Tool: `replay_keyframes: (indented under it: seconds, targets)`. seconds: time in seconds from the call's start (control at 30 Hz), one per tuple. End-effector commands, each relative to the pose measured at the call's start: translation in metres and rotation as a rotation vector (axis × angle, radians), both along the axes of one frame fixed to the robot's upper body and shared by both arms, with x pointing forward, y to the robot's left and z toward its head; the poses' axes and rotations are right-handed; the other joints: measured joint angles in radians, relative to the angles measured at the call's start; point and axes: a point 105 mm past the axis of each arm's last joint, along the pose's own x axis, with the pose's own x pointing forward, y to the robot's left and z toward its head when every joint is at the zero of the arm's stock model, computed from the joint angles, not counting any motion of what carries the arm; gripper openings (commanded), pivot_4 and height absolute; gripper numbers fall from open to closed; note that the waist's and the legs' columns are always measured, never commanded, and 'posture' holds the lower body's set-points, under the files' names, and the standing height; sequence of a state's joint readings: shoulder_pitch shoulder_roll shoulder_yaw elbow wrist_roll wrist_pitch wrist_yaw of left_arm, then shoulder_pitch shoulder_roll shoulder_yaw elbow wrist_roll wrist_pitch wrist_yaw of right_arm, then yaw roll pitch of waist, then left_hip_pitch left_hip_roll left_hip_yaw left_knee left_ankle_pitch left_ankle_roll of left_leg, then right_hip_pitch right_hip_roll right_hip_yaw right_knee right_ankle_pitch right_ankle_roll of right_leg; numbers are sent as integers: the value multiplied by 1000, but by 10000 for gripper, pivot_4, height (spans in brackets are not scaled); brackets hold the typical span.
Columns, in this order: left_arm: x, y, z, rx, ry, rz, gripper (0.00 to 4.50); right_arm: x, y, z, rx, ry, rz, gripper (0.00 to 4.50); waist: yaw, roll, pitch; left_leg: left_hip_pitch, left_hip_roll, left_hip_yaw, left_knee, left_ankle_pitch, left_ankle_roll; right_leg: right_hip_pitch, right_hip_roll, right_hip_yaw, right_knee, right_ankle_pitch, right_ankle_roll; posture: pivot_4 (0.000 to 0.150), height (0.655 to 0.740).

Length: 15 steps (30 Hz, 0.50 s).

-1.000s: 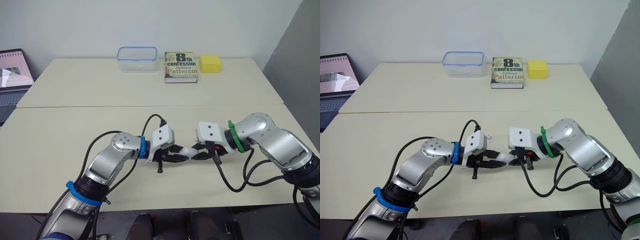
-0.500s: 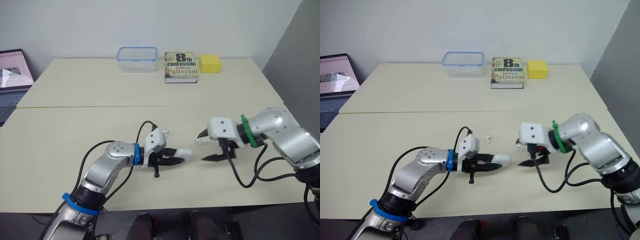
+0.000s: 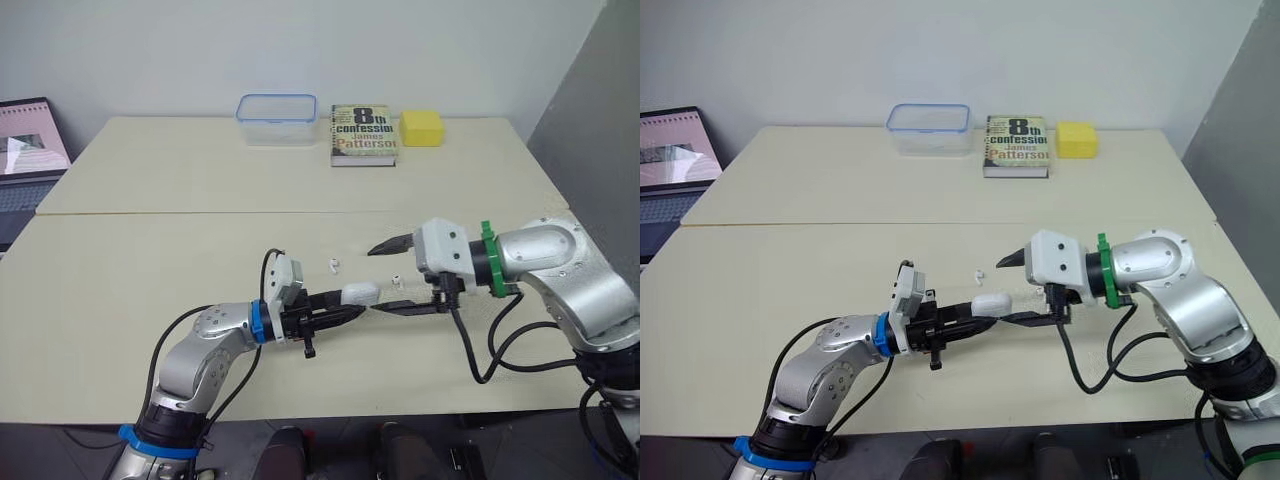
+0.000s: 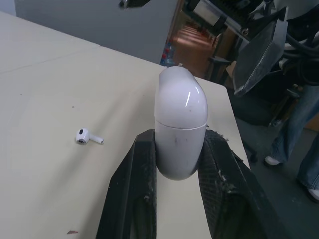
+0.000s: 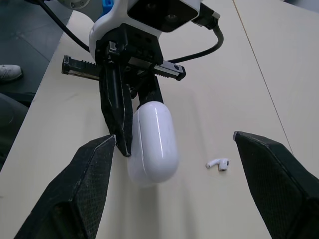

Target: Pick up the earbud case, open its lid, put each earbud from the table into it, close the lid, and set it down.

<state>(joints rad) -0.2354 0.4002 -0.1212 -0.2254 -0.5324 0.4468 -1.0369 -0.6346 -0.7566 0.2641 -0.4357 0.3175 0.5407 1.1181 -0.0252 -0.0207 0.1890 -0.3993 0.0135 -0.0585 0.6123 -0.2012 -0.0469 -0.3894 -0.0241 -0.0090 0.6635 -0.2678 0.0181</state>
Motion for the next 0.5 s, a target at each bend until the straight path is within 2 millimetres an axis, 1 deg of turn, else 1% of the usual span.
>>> replay_keyframes:
  seconds: [0.03, 0.23, 0.5]
  targets:
    - [-8, -4, 8, -16, -48, -32, 7654, 4, 4, 4, 13, -32, -22, 39621, 0, 0, 0, 0, 0, 0, 0, 0, 0, 0, 0, 0, 0, 0, 0, 1500, 7400]
    - [-10, -4, 8, -2, -67, -45, 7654, 14, -1, 2, -4, -44, -50, 39621, 0, 0, 0, 0, 0, 0, 0, 0, 0, 0, 0, 0, 0, 0, 0, 1500, 7400]
    - [-11, -3, 6, 8, -76, -51, 7654, 27, -3, 15, 24, -76, -82, 39621, 0, 0, 0, 0, 0, 0, 0, 0, 0, 0, 0, 0, 0, 0, 0, 1500, 7400]
